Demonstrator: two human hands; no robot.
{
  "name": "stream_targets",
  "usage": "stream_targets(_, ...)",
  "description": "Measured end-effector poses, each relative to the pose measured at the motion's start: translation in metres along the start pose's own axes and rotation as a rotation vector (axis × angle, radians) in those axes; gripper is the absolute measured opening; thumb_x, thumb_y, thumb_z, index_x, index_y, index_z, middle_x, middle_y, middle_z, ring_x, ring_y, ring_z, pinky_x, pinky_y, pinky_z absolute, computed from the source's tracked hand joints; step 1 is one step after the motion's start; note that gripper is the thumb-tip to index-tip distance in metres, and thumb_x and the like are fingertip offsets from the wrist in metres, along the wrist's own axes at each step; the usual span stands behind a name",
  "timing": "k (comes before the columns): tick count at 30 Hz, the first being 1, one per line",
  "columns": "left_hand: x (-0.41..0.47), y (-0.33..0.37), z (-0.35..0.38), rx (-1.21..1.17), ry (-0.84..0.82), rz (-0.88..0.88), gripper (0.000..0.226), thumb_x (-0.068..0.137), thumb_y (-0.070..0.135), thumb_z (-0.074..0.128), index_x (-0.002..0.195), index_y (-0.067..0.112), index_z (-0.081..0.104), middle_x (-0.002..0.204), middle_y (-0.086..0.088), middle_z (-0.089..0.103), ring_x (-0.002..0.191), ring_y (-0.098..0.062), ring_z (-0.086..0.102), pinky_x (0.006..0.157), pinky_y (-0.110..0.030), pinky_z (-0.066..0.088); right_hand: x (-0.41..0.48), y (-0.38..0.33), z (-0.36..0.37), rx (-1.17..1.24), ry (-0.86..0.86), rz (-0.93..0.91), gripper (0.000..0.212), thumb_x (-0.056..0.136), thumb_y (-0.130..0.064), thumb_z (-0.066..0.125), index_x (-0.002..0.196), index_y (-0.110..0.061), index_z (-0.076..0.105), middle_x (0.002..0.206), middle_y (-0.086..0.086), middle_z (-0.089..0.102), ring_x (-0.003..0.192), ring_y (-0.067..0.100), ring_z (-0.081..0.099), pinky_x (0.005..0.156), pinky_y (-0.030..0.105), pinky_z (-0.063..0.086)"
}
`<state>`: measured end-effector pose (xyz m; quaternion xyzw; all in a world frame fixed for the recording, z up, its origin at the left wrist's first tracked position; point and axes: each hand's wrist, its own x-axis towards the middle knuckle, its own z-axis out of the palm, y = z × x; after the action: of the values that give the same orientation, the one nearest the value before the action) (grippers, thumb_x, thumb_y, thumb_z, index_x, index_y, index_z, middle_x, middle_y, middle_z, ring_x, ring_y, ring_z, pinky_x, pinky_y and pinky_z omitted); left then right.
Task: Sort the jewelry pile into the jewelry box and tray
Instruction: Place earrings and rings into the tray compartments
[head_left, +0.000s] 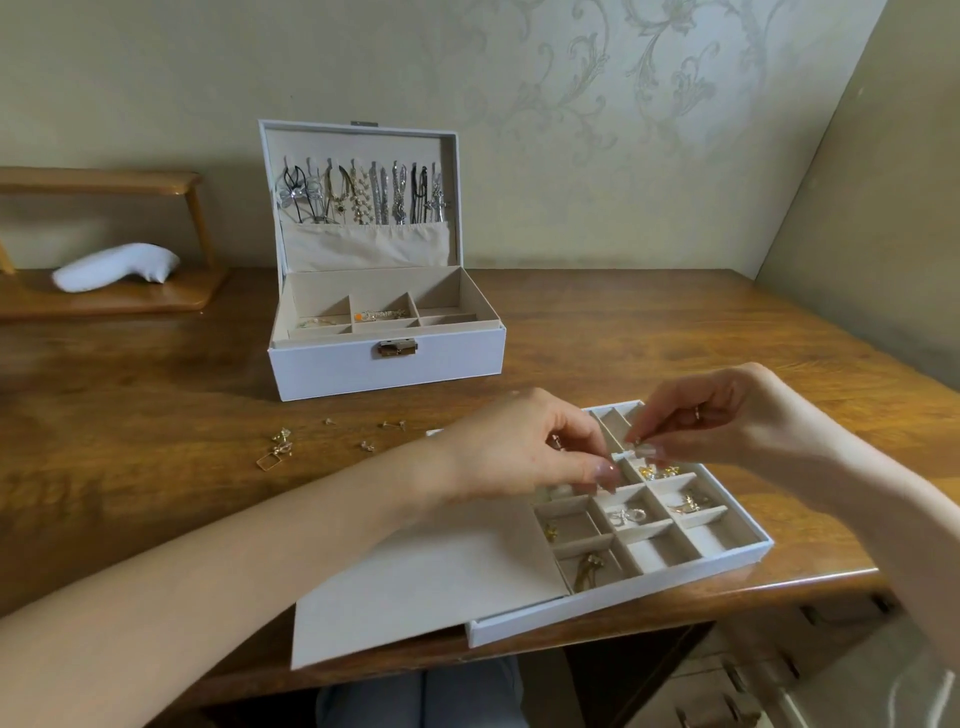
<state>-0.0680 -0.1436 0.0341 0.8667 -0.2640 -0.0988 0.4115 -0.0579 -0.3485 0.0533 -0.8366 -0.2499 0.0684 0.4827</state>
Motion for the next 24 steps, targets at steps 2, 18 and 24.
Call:
stream_targets(2, 0.004, 0.004, 0.010, 0.094, 0.001, 0.024, 0.010, 0.085, 0.025, 0.068, 0.090, 0.019, 0.074, 0.075, 0.017, 0.059, 0.069, 0.005, 0.051, 0.067, -0.019, 0.039, -0.006, 0.001, -0.007, -0.073, -0.042, 0.055, 0.019, 0.069, 0.001, 0.076, 0.070, -0.019, 0.076, 0.072, 0.010, 0.072, 0.065, 0.017, 0.065, 0.061, 0.020, 0.052)
stream_targets(18, -0.013, 0.003, 0.010, 0.175, -0.163, -0.042, 0.007, 0.080, 0.028, 0.072, 0.085, 0.024, 0.075, 0.077, 0.012, 0.061, 0.072, 0.005, 0.050, 0.064, -0.017, 0.034, -0.023, -0.006, 0.020, -0.197, -0.135, 0.097, 0.019, 0.072, -0.004, 0.078, 0.071, -0.023, 0.075, 0.072, -0.002, 0.072, 0.066, 0.013, 0.067, 0.061, 0.023, 0.055)
stream_targets(24, -0.024, -0.003, 0.019, 0.380, -0.132, -0.048, 0.012, 0.082, 0.035, 0.069, 0.091, 0.029, 0.074, 0.076, 0.014, 0.049, 0.076, -0.003, 0.044, 0.071, -0.023, 0.036, -0.021, -0.001, 0.036, -0.344, -0.215, 0.120, 0.018, 0.075, -0.011, 0.076, 0.072, -0.029, 0.073, 0.067, -0.013, 0.066, 0.058, -0.002, 0.053, 0.056, 0.016, 0.045)
